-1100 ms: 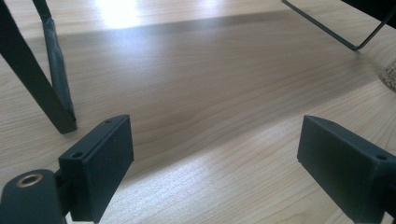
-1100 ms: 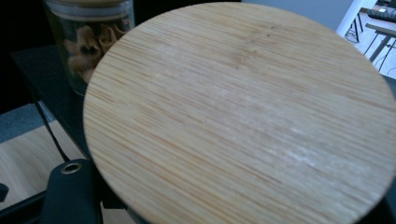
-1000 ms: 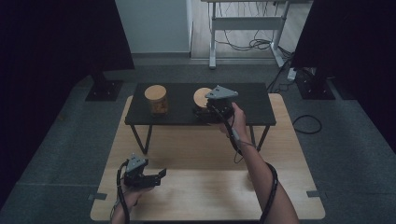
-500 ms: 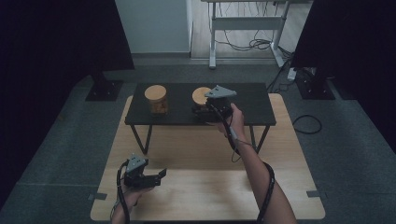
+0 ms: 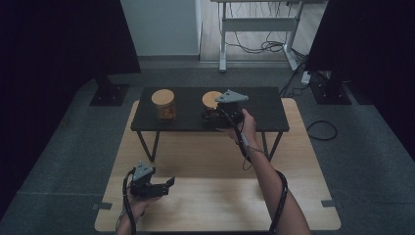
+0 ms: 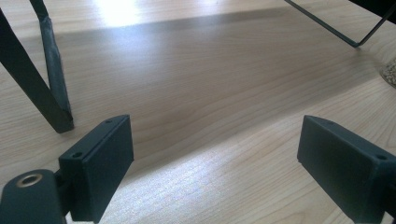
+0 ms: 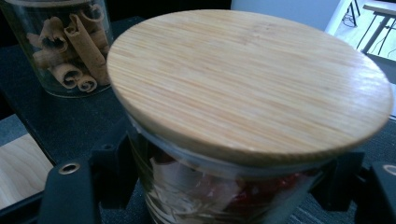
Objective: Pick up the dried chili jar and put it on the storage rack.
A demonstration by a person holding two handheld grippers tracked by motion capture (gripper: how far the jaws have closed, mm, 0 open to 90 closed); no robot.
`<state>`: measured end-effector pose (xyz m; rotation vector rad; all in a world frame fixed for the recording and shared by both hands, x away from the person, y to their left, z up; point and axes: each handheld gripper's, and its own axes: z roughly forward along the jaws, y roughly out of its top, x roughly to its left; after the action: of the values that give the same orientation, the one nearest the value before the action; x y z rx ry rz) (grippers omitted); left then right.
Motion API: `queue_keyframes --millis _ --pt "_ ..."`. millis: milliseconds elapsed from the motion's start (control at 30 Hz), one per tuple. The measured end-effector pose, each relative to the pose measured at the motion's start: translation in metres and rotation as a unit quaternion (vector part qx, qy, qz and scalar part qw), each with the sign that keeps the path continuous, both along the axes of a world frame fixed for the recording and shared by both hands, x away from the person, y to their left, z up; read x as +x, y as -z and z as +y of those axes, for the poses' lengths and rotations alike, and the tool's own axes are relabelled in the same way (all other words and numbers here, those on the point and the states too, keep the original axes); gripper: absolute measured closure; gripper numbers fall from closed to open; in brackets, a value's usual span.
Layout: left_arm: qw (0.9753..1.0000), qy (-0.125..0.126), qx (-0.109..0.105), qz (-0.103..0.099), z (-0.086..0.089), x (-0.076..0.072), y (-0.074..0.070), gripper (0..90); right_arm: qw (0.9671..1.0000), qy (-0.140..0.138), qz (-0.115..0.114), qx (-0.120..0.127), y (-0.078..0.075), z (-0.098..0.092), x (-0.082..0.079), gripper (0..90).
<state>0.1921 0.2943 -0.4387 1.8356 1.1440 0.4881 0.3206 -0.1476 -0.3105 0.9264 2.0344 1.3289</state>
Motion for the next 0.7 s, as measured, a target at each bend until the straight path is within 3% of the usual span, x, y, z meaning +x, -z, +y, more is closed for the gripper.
queue_keyframes --millis 267,467,700 --pt "1.0000 -0.002 0.000 -0.003 0.0016 -0.0012 -0.0010 10.2 1.0000 0.001 0.004 0.001 -0.0004 0.0004 0.0006 22.9" --pt "1.0000 -0.004 -0.002 -0.002 0.0027 -0.0016 -0.0012 10.2 0.9999 -0.008 0.008 0.012 -0.0010 -0.0035 -0.0006 14.3" --pt "1.0000 -0.001 0.001 -0.001 0.0005 -0.0010 -0.0010 10.1 0.9998 0.000 0.006 0.018 -0.0008 -0.0050 -0.0063 8.8"
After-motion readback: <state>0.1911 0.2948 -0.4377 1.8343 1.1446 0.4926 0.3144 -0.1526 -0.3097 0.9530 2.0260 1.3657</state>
